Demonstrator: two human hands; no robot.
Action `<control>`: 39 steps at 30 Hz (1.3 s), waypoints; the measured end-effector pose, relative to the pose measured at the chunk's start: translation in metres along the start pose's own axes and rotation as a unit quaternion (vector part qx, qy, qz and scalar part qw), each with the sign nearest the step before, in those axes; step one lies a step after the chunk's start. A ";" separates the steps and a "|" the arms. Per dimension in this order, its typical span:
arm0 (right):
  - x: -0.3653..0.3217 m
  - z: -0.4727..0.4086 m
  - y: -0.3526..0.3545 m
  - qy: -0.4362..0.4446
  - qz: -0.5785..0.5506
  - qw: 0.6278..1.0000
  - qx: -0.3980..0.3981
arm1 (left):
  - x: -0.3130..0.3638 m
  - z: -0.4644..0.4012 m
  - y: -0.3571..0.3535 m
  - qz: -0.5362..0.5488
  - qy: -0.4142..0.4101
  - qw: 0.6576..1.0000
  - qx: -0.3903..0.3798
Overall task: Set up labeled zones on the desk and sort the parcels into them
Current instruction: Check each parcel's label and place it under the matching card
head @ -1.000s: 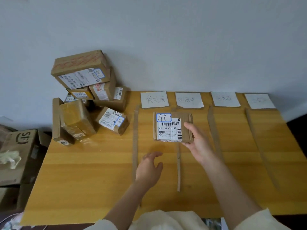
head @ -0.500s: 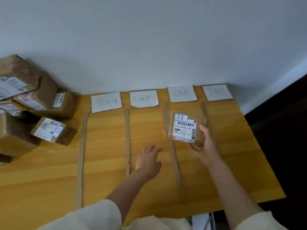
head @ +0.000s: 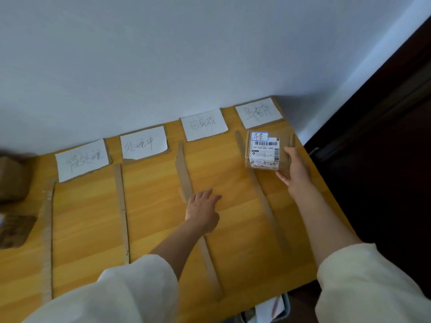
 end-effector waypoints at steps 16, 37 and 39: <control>-0.018 -0.070 -0.019 0.016 0.010 0.999 0.026 | 0.000 -0.012 -0.011 -0.003 0.014 1.000 0.009; -0.024 -0.066 -0.044 0.228 0.251 0.932 0.130 | -0.001 -0.012 -0.012 0.001 0.022 1.000 0.013; -0.024 -0.065 -0.044 0.225 0.255 0.932 0.128 | -0.001 -0.012 -0.011 0.003 0.021 1.000 0.008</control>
Point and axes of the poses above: each hand's wrist, its own z-axis away from the middle knuckle, its own y-axis out of the back of the hand, x = y × z, the point moved 5 cm from there along -z, towards the middle knuckle, and after that the axes turned 15 degrees about x, right-handed, at the moved point
